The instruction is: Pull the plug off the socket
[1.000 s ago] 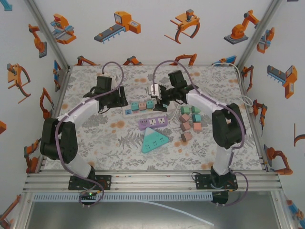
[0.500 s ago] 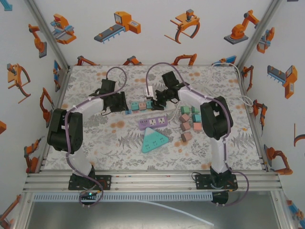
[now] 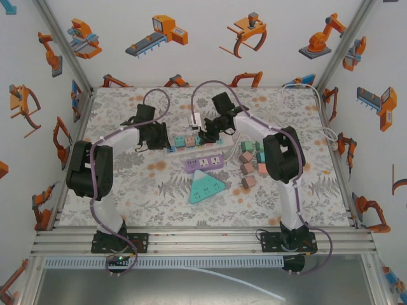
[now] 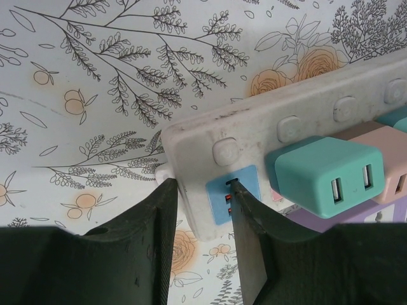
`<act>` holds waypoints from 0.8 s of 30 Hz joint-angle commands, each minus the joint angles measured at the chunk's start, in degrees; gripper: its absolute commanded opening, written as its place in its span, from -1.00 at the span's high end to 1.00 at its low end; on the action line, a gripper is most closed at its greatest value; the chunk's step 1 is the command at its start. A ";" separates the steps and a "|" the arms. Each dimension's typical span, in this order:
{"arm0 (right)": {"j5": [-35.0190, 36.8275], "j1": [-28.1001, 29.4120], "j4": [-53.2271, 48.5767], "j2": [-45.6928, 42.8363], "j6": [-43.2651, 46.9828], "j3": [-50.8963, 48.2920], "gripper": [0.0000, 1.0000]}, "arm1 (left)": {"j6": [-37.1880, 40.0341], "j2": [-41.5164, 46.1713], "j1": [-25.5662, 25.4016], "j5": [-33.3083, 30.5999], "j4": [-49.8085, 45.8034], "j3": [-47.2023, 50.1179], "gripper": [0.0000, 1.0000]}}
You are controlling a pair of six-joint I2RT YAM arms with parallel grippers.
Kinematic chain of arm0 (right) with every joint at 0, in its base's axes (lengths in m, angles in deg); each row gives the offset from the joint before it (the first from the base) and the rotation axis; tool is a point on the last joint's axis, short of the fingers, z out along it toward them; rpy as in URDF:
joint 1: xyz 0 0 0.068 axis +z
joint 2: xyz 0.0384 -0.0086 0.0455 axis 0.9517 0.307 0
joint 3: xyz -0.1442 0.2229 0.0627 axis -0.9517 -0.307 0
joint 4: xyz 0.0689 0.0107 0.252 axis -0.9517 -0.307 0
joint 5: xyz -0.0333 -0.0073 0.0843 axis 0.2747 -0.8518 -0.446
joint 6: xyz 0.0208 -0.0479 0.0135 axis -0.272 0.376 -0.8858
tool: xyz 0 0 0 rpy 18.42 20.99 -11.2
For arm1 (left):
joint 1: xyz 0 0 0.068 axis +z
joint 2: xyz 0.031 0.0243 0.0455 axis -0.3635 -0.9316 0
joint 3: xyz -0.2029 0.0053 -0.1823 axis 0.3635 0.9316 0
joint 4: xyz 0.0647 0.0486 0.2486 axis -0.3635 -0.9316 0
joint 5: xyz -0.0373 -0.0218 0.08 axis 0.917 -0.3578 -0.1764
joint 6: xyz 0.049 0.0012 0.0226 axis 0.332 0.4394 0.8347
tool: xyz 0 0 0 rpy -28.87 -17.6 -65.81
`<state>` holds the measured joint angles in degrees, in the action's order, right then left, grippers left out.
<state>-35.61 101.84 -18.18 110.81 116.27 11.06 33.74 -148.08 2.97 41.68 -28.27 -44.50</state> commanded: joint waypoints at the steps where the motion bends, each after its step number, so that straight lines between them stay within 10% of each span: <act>1: -1.19 1.14 -3.50 1.54 0.53 3.25 0.42 | 2.48 -1.83 -1.07 -1.29 -4.31 0.26 0.20; 24: -3.58 1.22 -8.64 -0.73 -4.30 10.91 0.71 | 5.17 -0.52 -4.10 -12.53 -6.24 1.68 0.20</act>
<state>-35.72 101.95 -26.90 112.51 112.97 21.15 36.76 -147.47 -1.16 31.78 -28.77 -45.20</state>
